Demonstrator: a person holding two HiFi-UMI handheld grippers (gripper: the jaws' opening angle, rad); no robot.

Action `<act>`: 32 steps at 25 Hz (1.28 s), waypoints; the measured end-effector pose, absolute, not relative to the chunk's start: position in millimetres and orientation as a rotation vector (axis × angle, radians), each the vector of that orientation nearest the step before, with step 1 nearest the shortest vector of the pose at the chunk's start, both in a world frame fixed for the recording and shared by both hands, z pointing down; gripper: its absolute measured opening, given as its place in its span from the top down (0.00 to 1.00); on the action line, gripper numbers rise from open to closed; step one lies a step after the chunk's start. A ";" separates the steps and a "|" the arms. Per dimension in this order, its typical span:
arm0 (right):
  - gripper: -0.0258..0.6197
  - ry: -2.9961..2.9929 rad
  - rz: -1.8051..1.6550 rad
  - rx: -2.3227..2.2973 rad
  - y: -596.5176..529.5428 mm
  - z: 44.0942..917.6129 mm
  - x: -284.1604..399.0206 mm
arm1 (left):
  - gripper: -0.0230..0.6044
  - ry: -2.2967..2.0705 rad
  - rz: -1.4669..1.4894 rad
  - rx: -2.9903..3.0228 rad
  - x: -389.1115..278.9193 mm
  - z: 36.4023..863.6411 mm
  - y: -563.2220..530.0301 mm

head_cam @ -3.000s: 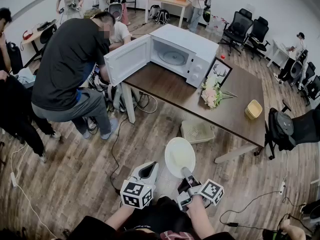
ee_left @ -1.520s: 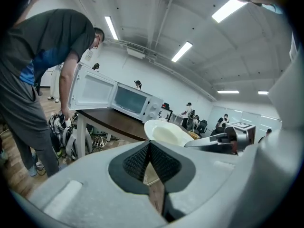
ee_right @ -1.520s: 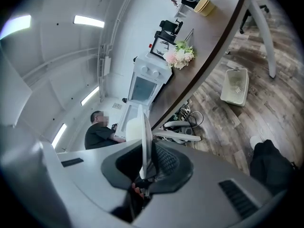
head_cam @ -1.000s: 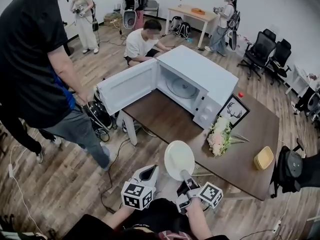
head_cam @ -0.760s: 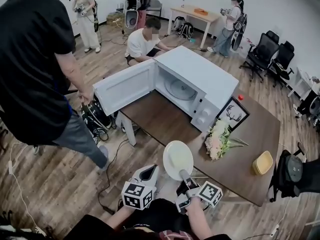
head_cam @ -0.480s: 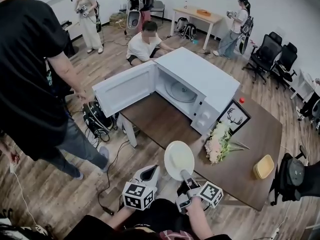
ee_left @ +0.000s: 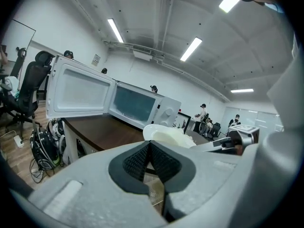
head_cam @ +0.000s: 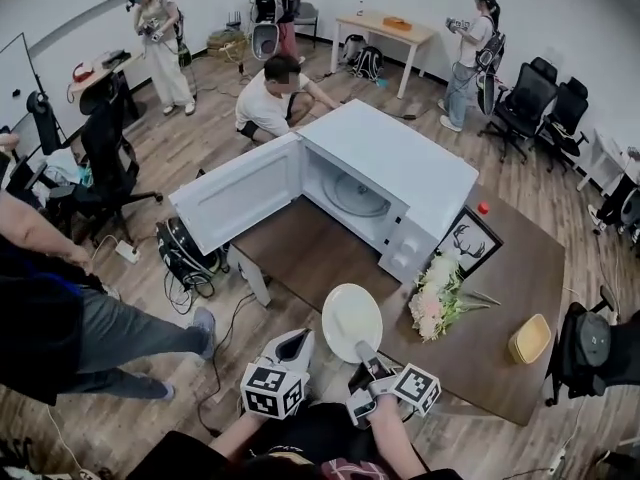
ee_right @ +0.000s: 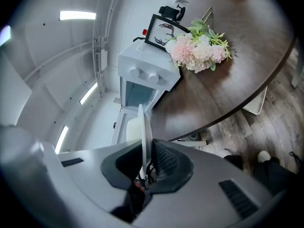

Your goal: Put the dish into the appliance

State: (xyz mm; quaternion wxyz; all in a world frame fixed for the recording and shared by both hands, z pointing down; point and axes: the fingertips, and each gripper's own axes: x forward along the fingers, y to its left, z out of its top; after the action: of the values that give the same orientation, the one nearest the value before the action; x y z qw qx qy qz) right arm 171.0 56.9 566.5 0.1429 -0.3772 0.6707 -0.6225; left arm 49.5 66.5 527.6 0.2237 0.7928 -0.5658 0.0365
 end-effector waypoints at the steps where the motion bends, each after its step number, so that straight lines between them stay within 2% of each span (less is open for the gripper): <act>1: 0.90 1.924 -1.797 -1.092 50.4 567.6 168.4 | 0.95 -1.555 0.105 2.197 46.6 528.5 57.4; 16: 0.90 1.844 -1.741 -1.225 -54.7 564.2 117.4 | 0.95 -1.433 0.137 2.265 -5.8 530.1 -61.6; 32: 0.89 1.617 -1.678 -1.313 -113.7 570.0 79.4 | 0.95 -1.273 0.225 2.418 -50.7 526.4 -134.7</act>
State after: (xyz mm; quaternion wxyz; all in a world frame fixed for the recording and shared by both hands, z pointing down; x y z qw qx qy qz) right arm 79.4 -113.7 570.0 0.2312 -0.4777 0.5881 -0.6103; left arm -50.7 -134.7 526.4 0.1986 0.8643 -0.4551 0.0805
